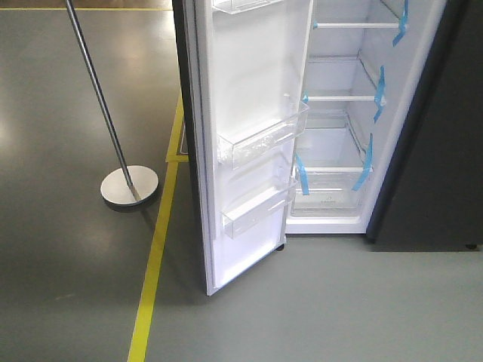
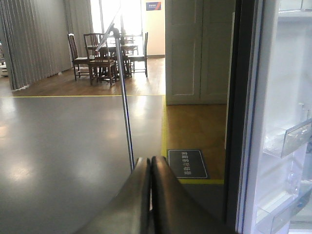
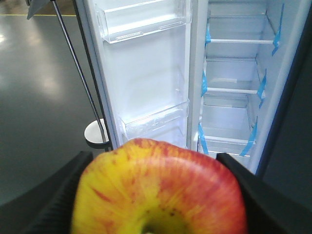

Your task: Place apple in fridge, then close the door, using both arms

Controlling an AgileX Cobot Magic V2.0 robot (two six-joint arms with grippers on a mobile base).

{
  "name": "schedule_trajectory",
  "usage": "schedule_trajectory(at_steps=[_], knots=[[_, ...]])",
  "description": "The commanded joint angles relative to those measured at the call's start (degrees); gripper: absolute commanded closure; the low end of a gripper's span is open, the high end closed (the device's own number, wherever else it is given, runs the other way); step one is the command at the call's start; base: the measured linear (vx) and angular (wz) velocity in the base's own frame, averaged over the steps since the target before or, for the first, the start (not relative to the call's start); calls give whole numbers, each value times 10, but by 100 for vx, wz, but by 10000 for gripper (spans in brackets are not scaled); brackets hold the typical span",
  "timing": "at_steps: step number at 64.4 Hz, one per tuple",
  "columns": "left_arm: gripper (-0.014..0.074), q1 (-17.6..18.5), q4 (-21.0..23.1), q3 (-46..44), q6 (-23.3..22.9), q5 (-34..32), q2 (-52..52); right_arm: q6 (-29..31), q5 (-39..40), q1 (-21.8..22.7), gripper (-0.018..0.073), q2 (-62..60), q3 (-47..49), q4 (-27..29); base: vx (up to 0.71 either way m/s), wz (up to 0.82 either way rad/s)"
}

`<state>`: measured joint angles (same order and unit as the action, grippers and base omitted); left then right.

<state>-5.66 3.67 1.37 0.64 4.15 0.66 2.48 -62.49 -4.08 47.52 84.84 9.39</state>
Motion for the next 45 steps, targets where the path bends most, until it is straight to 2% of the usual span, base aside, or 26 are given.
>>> schedule_trajectory(at_steps=[1, 45], knots=[[603, 5, 3, -10, 0, -42, 8, 5, 46, 0, 566, 1, 15, 2, 12, 0], [603, 5, 3, -10, 0, -42, 8, 5, 46, 0, 566, 1, 15, 2, 14, -1]])
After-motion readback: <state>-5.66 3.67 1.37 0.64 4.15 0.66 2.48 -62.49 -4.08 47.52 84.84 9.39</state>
